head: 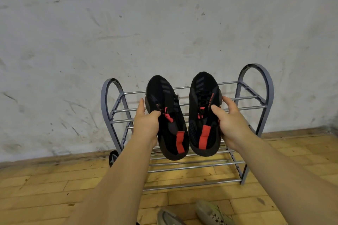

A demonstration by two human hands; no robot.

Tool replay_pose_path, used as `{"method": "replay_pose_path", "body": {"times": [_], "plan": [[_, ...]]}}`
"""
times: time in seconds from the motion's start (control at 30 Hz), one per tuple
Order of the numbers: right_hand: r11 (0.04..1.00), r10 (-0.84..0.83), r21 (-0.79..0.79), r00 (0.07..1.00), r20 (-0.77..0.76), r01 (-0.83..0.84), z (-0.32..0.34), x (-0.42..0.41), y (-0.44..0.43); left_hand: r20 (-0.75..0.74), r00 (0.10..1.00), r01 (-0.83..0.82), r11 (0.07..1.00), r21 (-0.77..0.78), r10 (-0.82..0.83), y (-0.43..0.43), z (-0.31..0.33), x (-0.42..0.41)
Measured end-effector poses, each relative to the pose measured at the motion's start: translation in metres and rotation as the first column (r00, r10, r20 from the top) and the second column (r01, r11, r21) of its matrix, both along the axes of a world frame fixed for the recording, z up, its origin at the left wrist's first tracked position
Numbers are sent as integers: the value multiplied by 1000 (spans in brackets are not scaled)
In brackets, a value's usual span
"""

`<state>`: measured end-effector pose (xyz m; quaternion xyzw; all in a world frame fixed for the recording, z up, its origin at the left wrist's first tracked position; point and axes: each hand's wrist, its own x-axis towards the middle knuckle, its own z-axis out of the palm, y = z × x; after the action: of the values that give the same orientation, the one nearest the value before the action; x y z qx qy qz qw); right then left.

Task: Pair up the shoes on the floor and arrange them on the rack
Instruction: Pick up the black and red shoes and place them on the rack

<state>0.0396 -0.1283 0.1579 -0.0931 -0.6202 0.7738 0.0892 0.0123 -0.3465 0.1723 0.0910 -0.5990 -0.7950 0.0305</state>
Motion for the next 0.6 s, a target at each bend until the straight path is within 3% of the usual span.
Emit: {"method": "replay_pose_path", "body": {"times": [0.2, 0.33, 0.5, 0.6], "plan": [[996, 84, -5, 996, -15, -84, -11, -13, -2, 42, 999, 26, 987, -160, -20, 10, -7, -10], [980, 196, -22, 980, -38, -197, -10, -12, -5, -40, 997, 55, 946, -320, -71, 13, -12, -7], [941, 338, -1, 941, 3, -338, -7, -6, -3, -85, 996, -12, 971, -240, -9, 7, -18, -13], [945, 328, -2, 945, 10, -328, -9, -4, -1, -118, 993, -35, 970, -241, 7, 3, -18, -16]]}}
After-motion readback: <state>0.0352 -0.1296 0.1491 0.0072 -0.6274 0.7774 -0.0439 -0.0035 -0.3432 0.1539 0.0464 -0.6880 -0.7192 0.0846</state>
